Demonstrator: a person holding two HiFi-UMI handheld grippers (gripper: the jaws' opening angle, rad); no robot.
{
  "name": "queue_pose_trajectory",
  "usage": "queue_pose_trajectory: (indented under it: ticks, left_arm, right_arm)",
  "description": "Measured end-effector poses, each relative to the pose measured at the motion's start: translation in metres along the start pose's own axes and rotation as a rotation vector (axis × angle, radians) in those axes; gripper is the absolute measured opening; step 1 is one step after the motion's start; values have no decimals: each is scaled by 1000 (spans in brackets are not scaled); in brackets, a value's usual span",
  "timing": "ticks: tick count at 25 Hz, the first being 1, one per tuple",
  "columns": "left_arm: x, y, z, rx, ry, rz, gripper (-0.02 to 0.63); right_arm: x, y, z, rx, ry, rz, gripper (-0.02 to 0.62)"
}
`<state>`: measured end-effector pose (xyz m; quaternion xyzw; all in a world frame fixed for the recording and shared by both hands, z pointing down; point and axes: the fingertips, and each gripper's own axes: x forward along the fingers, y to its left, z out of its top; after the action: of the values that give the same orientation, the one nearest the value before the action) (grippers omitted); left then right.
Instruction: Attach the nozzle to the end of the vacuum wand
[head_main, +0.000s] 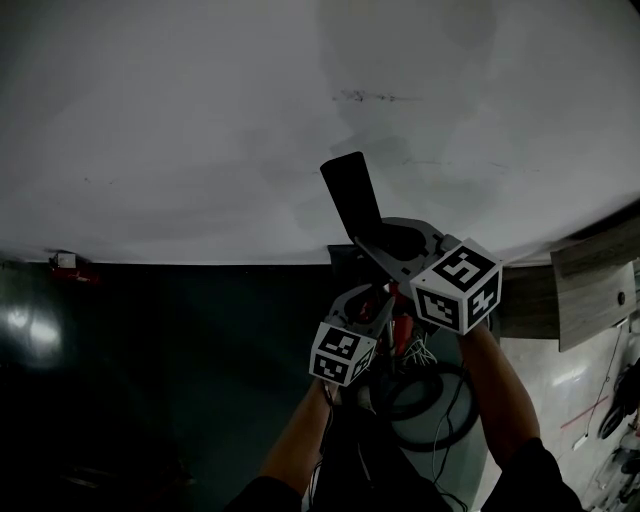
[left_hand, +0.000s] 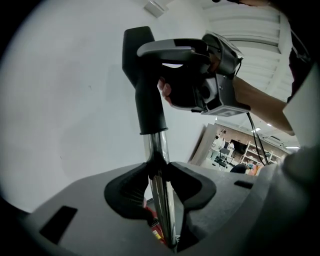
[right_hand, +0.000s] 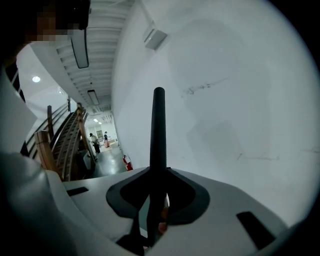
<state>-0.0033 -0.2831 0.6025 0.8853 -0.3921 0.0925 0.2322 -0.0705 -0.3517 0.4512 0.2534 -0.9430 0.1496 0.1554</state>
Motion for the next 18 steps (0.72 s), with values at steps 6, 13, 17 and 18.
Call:
queue_pose_trajectory:
  ticks: [6, 13, 17, 18]
  left_arm:
    - [-2, 7, -3, -34, -6, 9, 137]
    - [-4, 11, -4, -25, 4, 10, 138]
    - [-1, 9, -4, -18, 5, 8, 138]
    - [-1, 9, -4, -19, 3, 9, 138]
  right_arm:
    - [-4, -17, -1, 126, -51, -13, 92]
    - [1, -8, 0, 60, -41, -2, 91]
    - [8, 2, -3, 2, -16, 17, 92]
    - [8, 0, -3, 21, -20, 17, 92]
